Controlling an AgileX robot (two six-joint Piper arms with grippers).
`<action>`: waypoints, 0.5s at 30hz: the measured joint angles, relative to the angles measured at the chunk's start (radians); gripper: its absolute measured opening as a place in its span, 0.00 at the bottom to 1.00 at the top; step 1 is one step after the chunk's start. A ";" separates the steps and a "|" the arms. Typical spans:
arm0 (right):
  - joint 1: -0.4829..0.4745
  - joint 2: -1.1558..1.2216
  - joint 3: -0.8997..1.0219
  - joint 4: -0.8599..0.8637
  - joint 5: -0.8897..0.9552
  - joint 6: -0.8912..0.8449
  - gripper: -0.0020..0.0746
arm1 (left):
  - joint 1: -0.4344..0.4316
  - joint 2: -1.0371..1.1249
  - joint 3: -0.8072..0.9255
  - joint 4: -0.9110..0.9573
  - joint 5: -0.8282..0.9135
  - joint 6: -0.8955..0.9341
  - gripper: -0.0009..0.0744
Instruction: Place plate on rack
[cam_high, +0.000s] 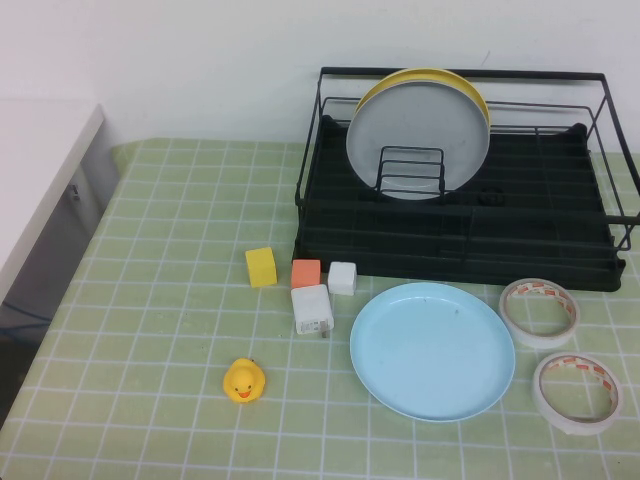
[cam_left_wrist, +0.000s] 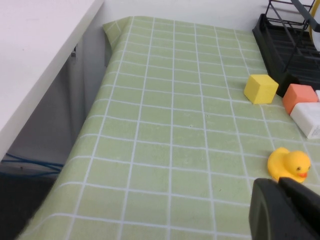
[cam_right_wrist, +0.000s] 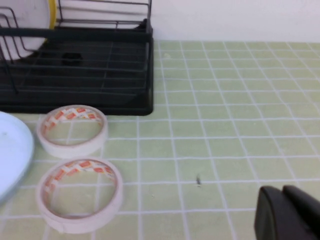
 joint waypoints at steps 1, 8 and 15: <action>0.000 0.000 0.000 0.022 -0.003 0.000 0.04 | 0.000 0.000 0.000 -0.008 -0.003 -0.007 0.01; 0.000 0.000 0.005 0.487 -0.013 0.000 0.04 | 0.000 -0.001 0.002 -0.608 -0.201 -0.268 0.01; 0.000 0.000 0.006 0.952 -0.045 -0.021 0.04 | 0.000 -0.002 0.002 -0.913 -0.383 -0.258 0.01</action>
